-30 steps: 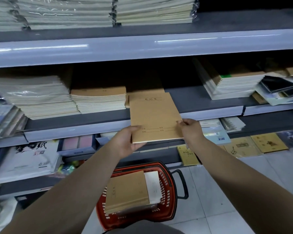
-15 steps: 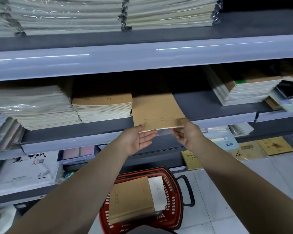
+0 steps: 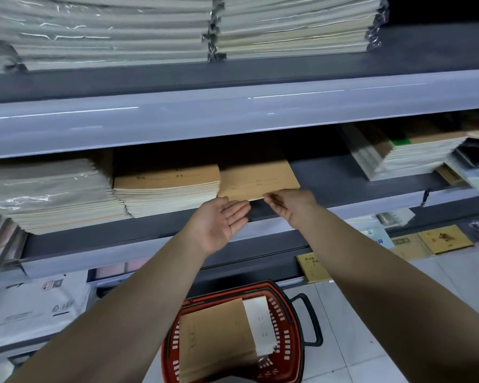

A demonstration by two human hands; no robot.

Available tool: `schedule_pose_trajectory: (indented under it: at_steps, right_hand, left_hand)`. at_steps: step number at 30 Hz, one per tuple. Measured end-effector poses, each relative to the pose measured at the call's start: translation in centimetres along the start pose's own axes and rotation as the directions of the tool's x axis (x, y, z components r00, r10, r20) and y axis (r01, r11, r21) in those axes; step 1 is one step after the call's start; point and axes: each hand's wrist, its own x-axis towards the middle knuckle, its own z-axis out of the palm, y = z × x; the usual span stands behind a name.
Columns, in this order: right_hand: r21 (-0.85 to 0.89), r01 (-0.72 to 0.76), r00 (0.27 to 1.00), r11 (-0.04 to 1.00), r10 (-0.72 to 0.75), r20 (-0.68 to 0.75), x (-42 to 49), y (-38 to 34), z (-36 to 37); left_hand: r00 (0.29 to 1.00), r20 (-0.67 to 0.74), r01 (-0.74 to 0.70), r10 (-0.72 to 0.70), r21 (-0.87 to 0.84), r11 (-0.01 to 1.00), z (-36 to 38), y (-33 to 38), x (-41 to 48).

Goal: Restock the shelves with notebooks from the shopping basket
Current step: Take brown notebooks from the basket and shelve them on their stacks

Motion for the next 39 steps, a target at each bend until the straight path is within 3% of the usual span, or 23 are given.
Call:
schedule_pose_trajectory:
  at_steps: [11, 20, 27, 35, 39]
  right_hand:
    - [-0.263, -0.007, 0.999, 0.965, -0.001, -0.032, 2.9, -0.2, 1.0]
    - [-0.211, -0.033, 0.996, 0.977, 0.015, -0.086, 2.3, -0.2, 0.8]
    - [-0.345, 0.119, 0.993, 0.931, -0.105, 0.06, 0.1, 0.7, 1.0]
    - [-0.349, 0.34, 0.94, 0.874, -0.302, 0.158, -3.4, 0.3, -1.2]
    - [-0.311, 0.308, 0.946, 0.899, -0.253, 0.204, -5.3, 0.7, -2.6]
  left_hand:
    - [1.0, -0.017, 0.006, -0.007, -0.084, 0.996, -1.7, 2.0, 1.2]
    - [0.999, -0.04, -0.021, 0.012, -0.237, 0.971, -1.2, 1.8, 1.4]
    - [0.997, -0.051, -0.065, 0.056, -0.213, 0.975, 0.7, 1.5, 0.7]
    - [0.991, 0.004, -0.135, 0.137, -0.134, 0.982, 2.4, 0.6, -1.6]
    - [0.988, 0.023, -0.146, 0.151, -0.143, 0.979, 3.2, -1.1, -2.9]
